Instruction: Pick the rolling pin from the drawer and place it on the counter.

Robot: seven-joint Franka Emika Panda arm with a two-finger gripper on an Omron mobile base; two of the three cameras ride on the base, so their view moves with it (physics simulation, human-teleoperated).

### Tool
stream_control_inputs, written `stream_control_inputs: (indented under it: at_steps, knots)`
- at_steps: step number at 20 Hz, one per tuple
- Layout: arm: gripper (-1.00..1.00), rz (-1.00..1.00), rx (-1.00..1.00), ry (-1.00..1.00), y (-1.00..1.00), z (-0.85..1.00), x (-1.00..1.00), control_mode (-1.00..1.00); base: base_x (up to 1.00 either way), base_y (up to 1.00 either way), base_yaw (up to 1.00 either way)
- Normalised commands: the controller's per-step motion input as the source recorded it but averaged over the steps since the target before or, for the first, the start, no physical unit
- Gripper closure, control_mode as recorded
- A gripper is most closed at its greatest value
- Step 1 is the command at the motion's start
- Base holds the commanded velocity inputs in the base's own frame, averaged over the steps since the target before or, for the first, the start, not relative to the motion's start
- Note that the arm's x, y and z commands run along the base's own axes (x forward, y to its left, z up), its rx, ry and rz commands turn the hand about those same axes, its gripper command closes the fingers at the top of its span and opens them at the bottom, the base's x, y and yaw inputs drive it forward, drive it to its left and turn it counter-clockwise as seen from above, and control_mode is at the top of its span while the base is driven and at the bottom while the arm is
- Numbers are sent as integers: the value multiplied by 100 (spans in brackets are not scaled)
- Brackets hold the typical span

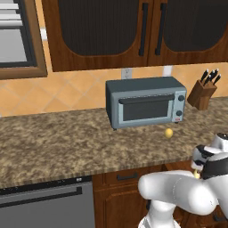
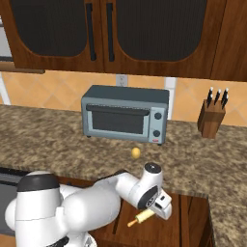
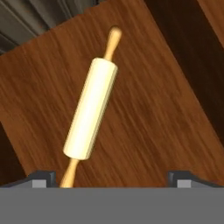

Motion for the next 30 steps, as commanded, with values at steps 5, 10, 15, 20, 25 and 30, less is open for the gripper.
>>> stream_control_inputs:
  at_steps: [5, 10, 15, 20, 25, 30]
  knots:
    - [-100, 0, 0, 0, 39, -34, -3, -100, 0, 0, 0]
    - [-100, 1, 0, 0, 41, -34, 0, -100, 0, 0, 0]
    - [-100, 0, 0, 0, 16, -18, 0, -100, 0, 0, 0]
    - [-100, 0, 0, 0, 0, -21, 0, -100, 0, 0, 0]
    - [-100, 0, 0, 0, 2, -30, 3, -100, 0, 0, 0]
    - [-100, 0, 0, 0, 2, -21, 7, -100, 0, 0, 0]
